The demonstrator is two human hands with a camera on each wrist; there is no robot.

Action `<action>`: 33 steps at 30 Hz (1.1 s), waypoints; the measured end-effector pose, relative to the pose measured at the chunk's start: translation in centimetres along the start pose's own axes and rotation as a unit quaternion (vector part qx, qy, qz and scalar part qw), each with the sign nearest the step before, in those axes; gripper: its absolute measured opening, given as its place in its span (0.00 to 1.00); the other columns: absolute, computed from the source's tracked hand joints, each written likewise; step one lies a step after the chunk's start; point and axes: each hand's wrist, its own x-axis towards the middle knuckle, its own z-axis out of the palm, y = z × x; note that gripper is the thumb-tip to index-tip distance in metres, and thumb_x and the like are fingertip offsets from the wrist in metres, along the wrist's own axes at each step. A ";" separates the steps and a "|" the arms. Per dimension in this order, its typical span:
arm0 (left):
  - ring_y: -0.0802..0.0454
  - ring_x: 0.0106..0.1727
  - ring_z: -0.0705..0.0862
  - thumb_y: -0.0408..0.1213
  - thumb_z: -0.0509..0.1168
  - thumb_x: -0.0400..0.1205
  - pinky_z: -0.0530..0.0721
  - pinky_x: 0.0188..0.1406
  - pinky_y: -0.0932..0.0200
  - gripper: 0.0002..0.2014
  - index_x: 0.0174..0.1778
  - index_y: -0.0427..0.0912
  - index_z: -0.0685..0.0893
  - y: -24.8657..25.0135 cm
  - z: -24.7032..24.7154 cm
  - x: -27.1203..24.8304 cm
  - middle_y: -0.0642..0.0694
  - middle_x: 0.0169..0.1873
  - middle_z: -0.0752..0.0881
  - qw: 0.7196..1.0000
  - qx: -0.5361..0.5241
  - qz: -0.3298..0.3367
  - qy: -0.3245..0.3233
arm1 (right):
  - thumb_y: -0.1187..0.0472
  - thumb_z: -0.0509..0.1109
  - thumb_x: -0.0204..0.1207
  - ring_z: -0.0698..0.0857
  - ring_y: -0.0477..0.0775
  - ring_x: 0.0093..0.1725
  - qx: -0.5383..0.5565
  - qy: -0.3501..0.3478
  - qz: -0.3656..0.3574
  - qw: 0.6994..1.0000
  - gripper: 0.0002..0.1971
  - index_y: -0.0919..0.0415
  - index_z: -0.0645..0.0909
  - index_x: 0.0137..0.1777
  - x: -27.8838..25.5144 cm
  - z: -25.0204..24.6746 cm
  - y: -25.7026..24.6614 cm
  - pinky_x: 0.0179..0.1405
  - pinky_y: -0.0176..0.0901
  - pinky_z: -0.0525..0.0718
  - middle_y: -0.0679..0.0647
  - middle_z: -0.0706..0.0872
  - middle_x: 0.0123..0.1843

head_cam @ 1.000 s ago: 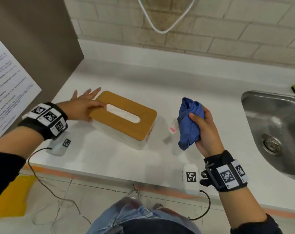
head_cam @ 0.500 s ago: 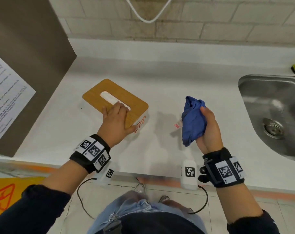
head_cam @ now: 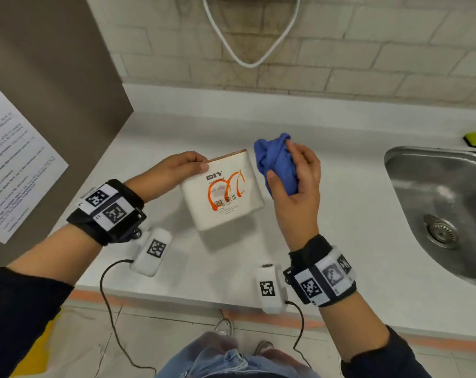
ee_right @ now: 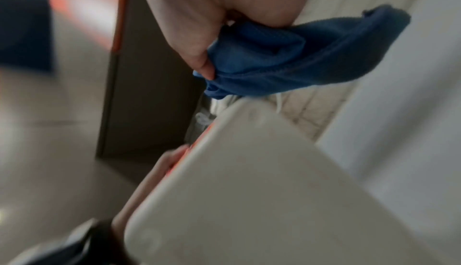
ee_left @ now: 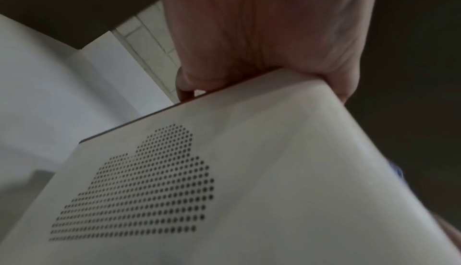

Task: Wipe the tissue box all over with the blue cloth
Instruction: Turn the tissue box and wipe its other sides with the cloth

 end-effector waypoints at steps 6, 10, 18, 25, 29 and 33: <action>0.67 0.33 0.82 0.65 0.58 0.65 0.77 0.39 0.65 0.25 0.44 0.48 0.80 -1.2 -0.8 1.5 0.53 0.37 0.83 0.999 -0.031 -0.001 -0.015 | 0.71 0.60 0.70 0.77 0.57 0.59 -0.165 -0.078 -0.083 0.980 0.22 0.62 0.77 0.65 0.9 5.0 0.1 0.63 0.41 0.73 0.55 0.82 0.66; 0.65 0.38 0.82 0.63 0.59 0.67 0.77 0.44 0.64 0.21 0.44 0.50 0.81 -1.8 -1.5 2.1 0.56 0.39 0.84 0.997 -0.070 0.000 -0.020 | 0.69 0.61 0.72 0.70 0.51 0.62 -0.227 -0.119 -0.104 0.961 0.23 0.57 0.76 0.68 0.2 6.1 -0.9 0.66 0.42 0.66 0.51 0.80 0.68; 0.59 0.62 0.82 0.76 0.59 0.62 0.76 0.65 0.64 0.42 0.60 0.47 0.83 -1.2 -2.6 1.9 0.52 0.58 0.87 0.995 -0.088 -0.002 -0.056 | 0.70 0.64 0.71 0.72 0.57 0.65 -0.191 -0.221 -0.138 0.946 0.19 0.58 0.80 0.62 -0.3 7.2 -1.8 0.67 0.41 0.64 0.53 0.82 0.64; 0.64 0.34 0.83 0.61 0.65 0.63 0.79 0.36 0.71 0.22 0.44 0.48 0.81 -1.5 -2.8 2.7 0.59 0.31 0.88 0.994 -0.088 -0.012 -0.057 | 0.65 0.57 0.65 0.74 0.50 0.51 -0.097 -0.375 -0.187 0.903 0.17 0.61 0.88 0.44 1.2 5.3 -0.9 0.58 0.48 0.72 0.53 0.90 0.48; 0.63 0.34 0.82 0.60 0.62 0.63 0.78 0.37 0.69 0.19 0.41 0.51 0.81 -1.5 -2.7 2.7 0.56 0.34 0.85 0.996 -0.068 -0.013 -0.053 | 0.66 0.57 0.61 0.74 0.50 0.46 -0.065 -0.413 -0.184 0.889 0.17 0.63 0.89 0.36 1.3 3.7 -0.6 0.51 0.49 0.75 0.55 0.91 0.40; 0.65 0.35 0.82 0.61 0.60 0.64 0.75 0.43 0.63 0.19 0.41 0.51 0.81 -1.6 -2.9 2.7 0.59 0.32 0.85 0.997 -0.073 -0.011 -0.033 | 0.65 0.57 0.58 0.75 0.52 0.44 -0.156 -0.400 -0.202 0.881 0.15 0.63 0.87 0.31 2.0 0.1 0.8 0.50 0.55 0.78 0.53 0.90 0.35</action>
